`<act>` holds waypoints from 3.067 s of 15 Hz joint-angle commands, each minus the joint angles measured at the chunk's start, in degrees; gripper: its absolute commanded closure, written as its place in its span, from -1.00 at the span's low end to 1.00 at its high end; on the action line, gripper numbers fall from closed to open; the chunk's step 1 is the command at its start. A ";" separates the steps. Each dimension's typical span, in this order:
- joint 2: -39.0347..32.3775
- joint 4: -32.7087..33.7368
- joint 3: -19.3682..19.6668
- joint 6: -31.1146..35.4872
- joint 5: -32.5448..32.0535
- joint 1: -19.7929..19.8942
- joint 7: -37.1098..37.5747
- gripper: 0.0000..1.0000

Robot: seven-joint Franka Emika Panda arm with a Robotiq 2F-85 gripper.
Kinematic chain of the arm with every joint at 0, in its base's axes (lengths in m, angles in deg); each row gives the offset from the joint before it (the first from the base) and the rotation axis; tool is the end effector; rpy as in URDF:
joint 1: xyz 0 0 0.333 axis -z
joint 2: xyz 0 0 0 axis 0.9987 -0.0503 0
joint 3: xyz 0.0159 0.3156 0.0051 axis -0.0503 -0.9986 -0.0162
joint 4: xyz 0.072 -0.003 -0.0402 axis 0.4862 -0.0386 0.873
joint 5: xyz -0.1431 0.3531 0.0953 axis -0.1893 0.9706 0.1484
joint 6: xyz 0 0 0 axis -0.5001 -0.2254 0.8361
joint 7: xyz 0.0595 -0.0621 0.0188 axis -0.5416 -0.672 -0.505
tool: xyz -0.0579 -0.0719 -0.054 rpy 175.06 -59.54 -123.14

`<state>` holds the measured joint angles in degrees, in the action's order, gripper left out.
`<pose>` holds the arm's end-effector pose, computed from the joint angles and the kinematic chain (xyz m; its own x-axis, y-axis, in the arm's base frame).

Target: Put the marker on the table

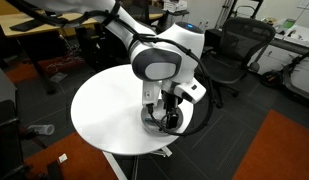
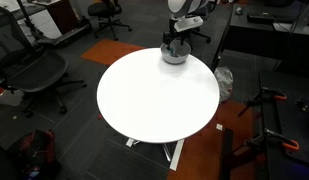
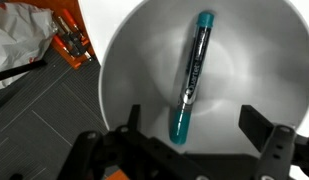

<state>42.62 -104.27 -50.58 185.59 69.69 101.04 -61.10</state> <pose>0.6511 -0.2692 0.1771 0.7747 -0.6323 0.0068 -0.6324 -0.7746 0.0106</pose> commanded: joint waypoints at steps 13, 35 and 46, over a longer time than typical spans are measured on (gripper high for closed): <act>-4.05 3.71 -1.25 -1.21 1.04 0.25 1.71 -0.31; 12.18 -9.23 -0.16 4.43 0.45 -2.57 1.01 0.91; 31.24 -25.45 -2.52 7.05 -7.21 -7.94 -4.92 0.91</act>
<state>68.05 -122.15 -52.02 189.49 64.38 94.47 -63.79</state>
